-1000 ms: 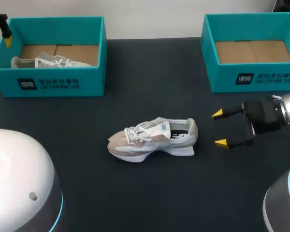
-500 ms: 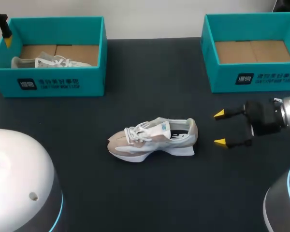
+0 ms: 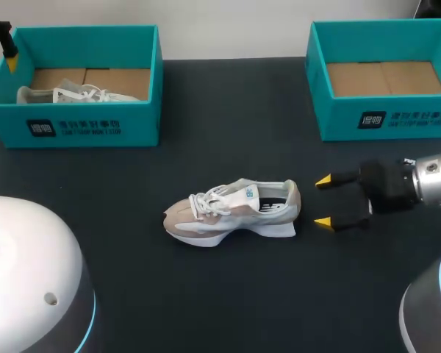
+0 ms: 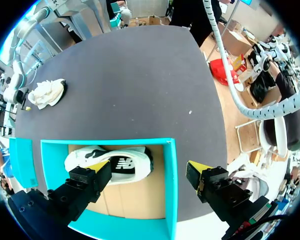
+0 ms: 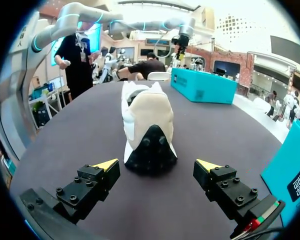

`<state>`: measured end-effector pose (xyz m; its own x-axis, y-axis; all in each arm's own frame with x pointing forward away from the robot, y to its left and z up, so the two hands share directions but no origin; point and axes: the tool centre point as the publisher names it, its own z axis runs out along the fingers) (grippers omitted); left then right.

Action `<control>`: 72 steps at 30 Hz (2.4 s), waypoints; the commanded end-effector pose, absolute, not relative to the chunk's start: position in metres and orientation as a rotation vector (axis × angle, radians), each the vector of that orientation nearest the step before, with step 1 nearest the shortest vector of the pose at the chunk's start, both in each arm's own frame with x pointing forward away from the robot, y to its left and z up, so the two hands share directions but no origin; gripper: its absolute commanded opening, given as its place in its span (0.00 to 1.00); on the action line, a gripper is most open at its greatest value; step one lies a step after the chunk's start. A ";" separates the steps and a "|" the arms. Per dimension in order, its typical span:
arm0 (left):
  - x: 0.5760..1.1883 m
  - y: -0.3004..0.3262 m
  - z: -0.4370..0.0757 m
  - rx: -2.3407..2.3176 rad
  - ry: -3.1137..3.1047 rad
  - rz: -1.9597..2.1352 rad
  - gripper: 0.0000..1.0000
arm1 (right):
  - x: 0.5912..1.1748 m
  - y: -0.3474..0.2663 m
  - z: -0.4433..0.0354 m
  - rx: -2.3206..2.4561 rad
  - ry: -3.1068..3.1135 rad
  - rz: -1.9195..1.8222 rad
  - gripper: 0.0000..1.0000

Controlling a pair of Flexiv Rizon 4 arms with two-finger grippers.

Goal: Take the shoe out of the shoebox, open the shoe tongue, remove and reinsert the insole, then place the shoe into the shoebox

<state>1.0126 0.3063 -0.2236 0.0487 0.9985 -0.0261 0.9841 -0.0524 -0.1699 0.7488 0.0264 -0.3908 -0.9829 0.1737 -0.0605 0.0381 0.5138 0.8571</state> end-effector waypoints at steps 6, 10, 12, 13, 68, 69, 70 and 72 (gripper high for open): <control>1.012 0.307 -0.223 -2.197 -2.086 0.203 1.00 | 0.756 0.047 -0.400 0.171 2.639 1.478 1.00; 1.012 0.307 -0.223 -2.197 -2.086 0.203 1.00 | 0.755 0.057 -0.403 0.173 2.633 1.500 1.00; 1.012 0.307 -0.223 -2.197 -2.086 0.203 1.00 | 0.755 0.061 -0.404 0.167 2.635 1.513 1.00; 1.012 0.307 -0.223 -2.197 -2.086 0.203 1.00 | 0.755 0.064 -0.405 0.165 2.638 1.517 1.00; 1.012 0.307 -0.223 -2.197 -2.086 0.203 1.00 | 0.738 0.121 -0.431 0.091 2.589 1.641 0.00; 1.012 0.307 -0.223 -2.197 -2.086 0.203 1.00 | 0.738 0.121 -0.431 0.091 2.589 1.641 0.00; 1.012 0.307 -0.223 -2.197 -2.086 0.203 1.00 | 0.738 0.121 -0.431 0.091 2.589 1.641 0.00; 1.012 0.307 -0.223 -2.197 -2.086 0.203 1.00 | 0.738 0.121 -0.431 0.091 2.589 1.641 0.00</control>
